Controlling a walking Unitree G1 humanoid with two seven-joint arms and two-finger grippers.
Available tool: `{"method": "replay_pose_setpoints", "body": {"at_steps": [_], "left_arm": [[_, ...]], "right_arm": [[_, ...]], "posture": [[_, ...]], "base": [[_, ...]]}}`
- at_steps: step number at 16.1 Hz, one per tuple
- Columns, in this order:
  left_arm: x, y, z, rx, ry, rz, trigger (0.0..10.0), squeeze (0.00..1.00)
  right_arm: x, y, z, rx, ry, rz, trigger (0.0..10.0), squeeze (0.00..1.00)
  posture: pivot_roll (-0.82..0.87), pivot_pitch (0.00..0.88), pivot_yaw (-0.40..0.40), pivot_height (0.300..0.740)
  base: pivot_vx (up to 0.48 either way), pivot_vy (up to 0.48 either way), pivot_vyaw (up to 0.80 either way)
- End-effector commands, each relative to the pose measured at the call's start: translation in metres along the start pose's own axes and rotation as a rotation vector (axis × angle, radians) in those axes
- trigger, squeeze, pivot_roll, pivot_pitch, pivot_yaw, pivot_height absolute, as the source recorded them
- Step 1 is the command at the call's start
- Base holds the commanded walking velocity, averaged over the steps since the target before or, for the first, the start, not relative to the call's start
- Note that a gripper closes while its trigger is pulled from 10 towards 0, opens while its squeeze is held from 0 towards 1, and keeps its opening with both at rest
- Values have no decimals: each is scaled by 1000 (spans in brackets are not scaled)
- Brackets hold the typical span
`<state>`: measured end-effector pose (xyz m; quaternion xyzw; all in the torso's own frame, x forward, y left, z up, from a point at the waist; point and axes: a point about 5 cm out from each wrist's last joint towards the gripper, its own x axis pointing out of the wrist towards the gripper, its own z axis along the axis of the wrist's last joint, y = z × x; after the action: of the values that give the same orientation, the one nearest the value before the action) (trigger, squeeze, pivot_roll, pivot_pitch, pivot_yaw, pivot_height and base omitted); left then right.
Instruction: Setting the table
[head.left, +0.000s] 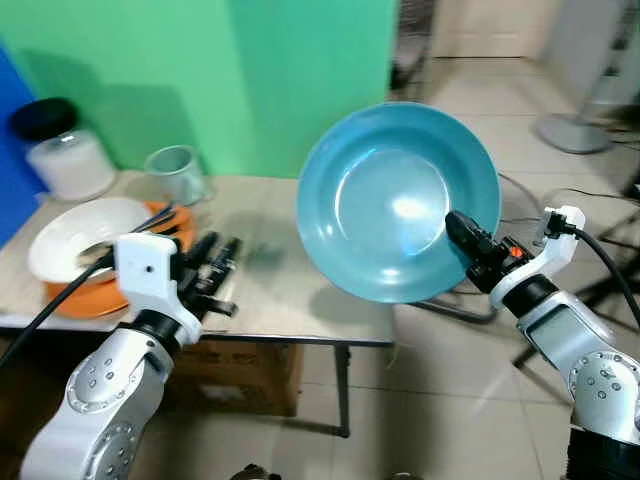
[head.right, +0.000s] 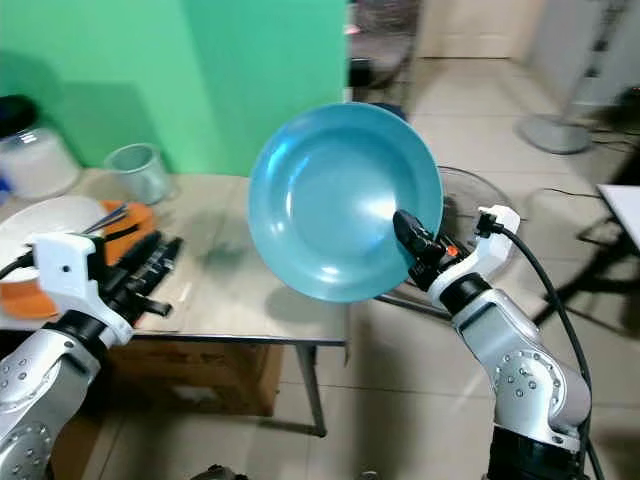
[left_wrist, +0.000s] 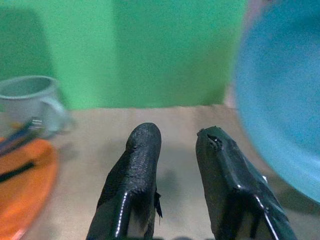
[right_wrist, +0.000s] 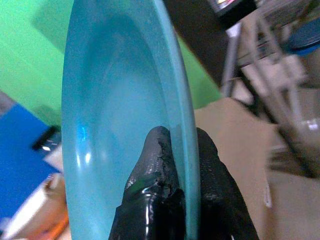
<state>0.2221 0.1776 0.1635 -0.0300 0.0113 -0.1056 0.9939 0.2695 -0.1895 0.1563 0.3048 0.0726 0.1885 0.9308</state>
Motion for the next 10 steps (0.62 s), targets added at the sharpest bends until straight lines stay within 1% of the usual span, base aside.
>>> {"method": "replay_pose_setpoints", "body": {"at_steps": [1, 2, 3, 4, 5, 6, 7, 8, 9, 10], "left_arm": [[-4, 11, -4, 47, 13, 93, 10000, 0], [-4, 9, -6, 95, 39, 89, 10000, 0], [-4, 8, -7, 123, 43, 102, 10000, 0], [-4, 8, -7, 138, 36, 119, 10000, 0], [-4, 9, -5, 145, 18, 141, 10000, 0], [-2, 9, 0, 176, -22, 155, 10000, 0], [-2, 10, 1, 184, -28, 161, 10000, 0], [-1, 12, 4, 204, -22, 158, 10000, 0], [0, 13, 4, 204, -23, 164, 10000, 0], [2, 13, 0, 195, 9, 143, 10000, 0]], "right_arm": [[2, 11, 4, -28, -12, 56, 10000, 0], [3, 12, 4, -23, -17, 48, 10000, 0], [5, 12, 4, -42, -20, 28, 10000, 0], [6, 12, 3, -36, -23, 17, 10000, 0], [7, 13, 2, -21, -20, 17, 10000, 0], [8, 14, 1, -30, -15, 11, 10000, 0], [9, 15, 1, -33, -15, 6, 10000, 0], [9, 14, -1, -20, -15, -14, 10000, 0], [9, 13, -2, -10, -13, -28, 10000, 0], [9, 10, -1, -13, -26, -65, 10000, 0]], "posture": [[-83, 0, 70, 740], [-77, 0, 68, 740], [-77, 0, 68, 740], [-74, 0, 66, 740], [-74, 0, 66, 740], [-73, 0, 67, 740], [-73, 0, 69, 740], [-74, 0, 70, 740], [-74, 0, 72, 740], [-77, 0, 75, 740]], "base": [[0, 0, -800], [0, 0, -800], [0, 0, -800], [0, 0, -800], [0, 0, -800], [0, 0, -800], [0, 0, -788], [0, 0, -781], [0, 0, -781], [0, 0, -781]]}}
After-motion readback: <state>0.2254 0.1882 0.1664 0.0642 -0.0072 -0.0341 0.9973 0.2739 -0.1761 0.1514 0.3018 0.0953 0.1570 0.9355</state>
